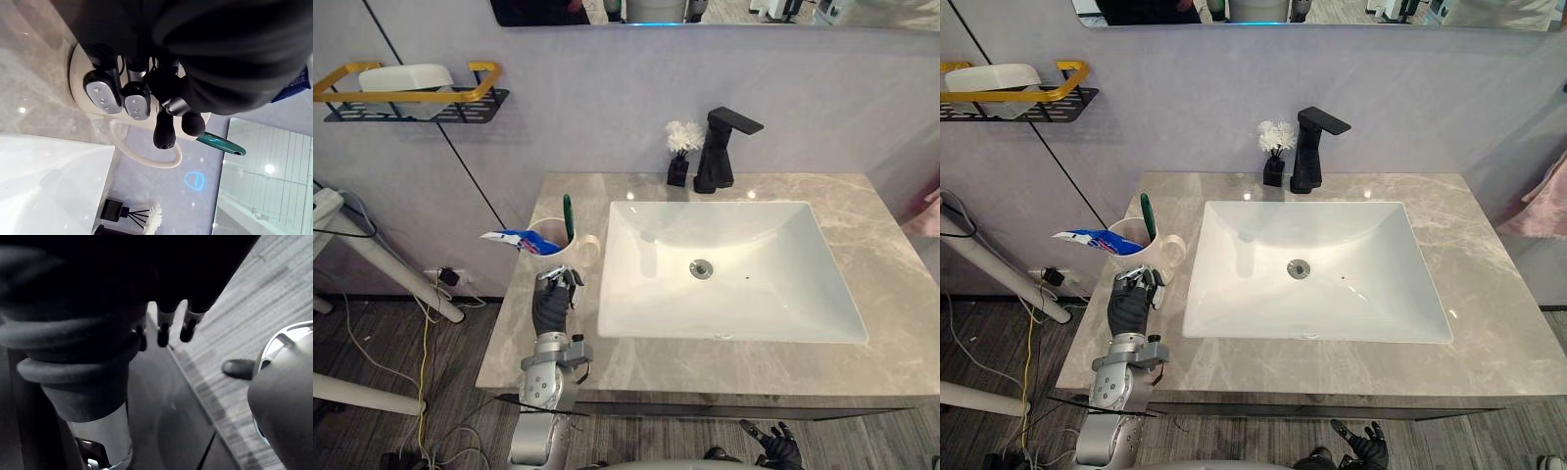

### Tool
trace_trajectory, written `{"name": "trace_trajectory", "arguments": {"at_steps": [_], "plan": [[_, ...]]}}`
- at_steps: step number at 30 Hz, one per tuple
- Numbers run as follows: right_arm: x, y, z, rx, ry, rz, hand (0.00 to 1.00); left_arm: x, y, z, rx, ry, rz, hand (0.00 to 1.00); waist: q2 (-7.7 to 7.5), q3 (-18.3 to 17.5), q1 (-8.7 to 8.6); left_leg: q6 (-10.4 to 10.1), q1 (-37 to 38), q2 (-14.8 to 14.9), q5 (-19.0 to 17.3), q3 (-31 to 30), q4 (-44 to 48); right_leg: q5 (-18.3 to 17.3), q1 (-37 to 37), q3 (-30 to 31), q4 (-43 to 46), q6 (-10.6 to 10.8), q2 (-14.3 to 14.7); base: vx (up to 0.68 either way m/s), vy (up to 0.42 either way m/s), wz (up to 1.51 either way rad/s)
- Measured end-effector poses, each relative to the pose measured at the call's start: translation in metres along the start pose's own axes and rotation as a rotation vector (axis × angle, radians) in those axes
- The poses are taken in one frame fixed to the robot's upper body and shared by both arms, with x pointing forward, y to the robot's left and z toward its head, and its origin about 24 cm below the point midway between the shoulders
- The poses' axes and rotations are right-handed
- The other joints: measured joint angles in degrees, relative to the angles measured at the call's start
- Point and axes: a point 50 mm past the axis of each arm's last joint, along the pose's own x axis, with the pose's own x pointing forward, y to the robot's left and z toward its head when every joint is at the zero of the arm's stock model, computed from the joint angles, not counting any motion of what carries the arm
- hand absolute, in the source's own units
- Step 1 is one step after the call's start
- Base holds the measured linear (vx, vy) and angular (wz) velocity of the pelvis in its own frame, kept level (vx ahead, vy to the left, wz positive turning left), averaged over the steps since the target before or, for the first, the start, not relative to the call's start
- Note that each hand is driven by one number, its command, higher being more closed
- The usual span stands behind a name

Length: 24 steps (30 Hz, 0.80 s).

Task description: Organize washtable

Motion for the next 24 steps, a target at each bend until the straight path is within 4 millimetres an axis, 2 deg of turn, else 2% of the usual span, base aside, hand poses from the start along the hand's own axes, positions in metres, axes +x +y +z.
{"name": "trace_trajectory", "arguments": {"at_steps": [12,19,24], "plan": [[0.000,0.001,0.000,-0.005,0.000,0.006,0.00,-0.001,-0.004,0.000,0.005,0.003,-0.038,1.00,0.23,0.1,-0.08,0.0,0.0,0.0,0.0,-0.4,0.0,0.0,0.0,-0.1,0.0,0.0,0.0,0.00,0.000,0.00],[0.000,0.001,0.001,-0.005,-0.005,0.007,0.00,0.001,0.004,0.001,0.058,-0.006,-0.012,1.00,0.46,0.1,-0.12,0.0,0.1,0.0,0.0,0.1,0.0,0.0,0.0,0.1,0.0,0.0,0.0,0.00,0.000,0.00],[0.001,0.002,0.011,-0.003,-0.042,0.014,0.00,0.002,0.007,0.000,0.097,0.002,-0.013,1.00,0.56,0.1,-0.10,0.0,0.0,0.0,0.0,0.9,0.0,0.1,-0.5,0.9,0.0,0.0,0.1,0.00,-0.002,-0.07]]}}
